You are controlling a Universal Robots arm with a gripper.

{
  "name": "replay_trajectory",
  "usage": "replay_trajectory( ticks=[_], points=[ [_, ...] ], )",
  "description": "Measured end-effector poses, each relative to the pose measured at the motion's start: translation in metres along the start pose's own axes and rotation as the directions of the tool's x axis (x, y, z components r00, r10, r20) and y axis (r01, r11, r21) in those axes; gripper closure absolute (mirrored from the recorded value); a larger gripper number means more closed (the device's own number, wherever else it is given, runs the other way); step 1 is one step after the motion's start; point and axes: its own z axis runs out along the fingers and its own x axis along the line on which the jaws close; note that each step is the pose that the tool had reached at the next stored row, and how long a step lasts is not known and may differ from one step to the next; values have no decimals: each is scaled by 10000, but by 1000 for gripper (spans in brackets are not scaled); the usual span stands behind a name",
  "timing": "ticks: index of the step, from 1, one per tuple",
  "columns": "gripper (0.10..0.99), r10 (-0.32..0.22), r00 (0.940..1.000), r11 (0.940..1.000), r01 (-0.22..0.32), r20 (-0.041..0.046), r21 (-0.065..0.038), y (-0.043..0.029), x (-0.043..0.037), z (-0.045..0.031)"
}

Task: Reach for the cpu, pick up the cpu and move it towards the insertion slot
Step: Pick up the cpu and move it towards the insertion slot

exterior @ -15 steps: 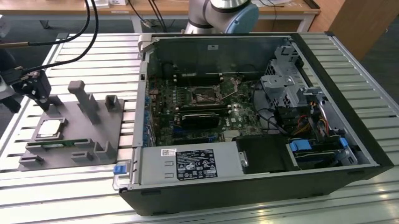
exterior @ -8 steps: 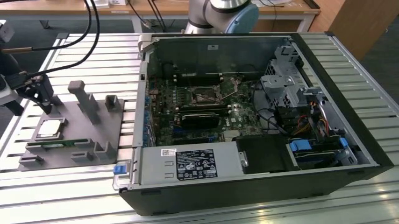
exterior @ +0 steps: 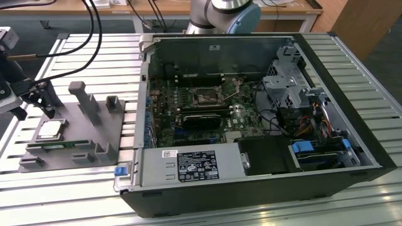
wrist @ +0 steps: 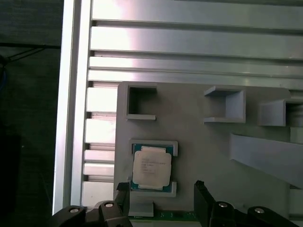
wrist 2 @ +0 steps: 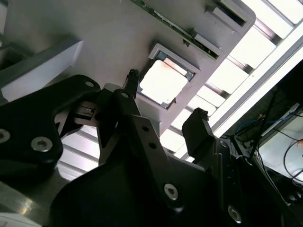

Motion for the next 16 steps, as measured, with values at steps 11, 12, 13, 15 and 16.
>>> replay_trajectory(
  ticks=[11, 12, 13, 15, 16],
  points=[
    [439, 0, 10000, 10000, 0, -1, 1, -5, 1, 115],
    [439, 0, 10000, 10000, 0, 0, 1, -5, 1, 123],
    [439, 0, 10000, 10000, 0, -1, 0, -5, 1, 131],
    [439, 0, 10000, 10000, 0, -1, 1, -6, 1, 142],
    [439, 0, 10000, 10000, 0, -1, 1, -6, 1, 147]
  ],
)
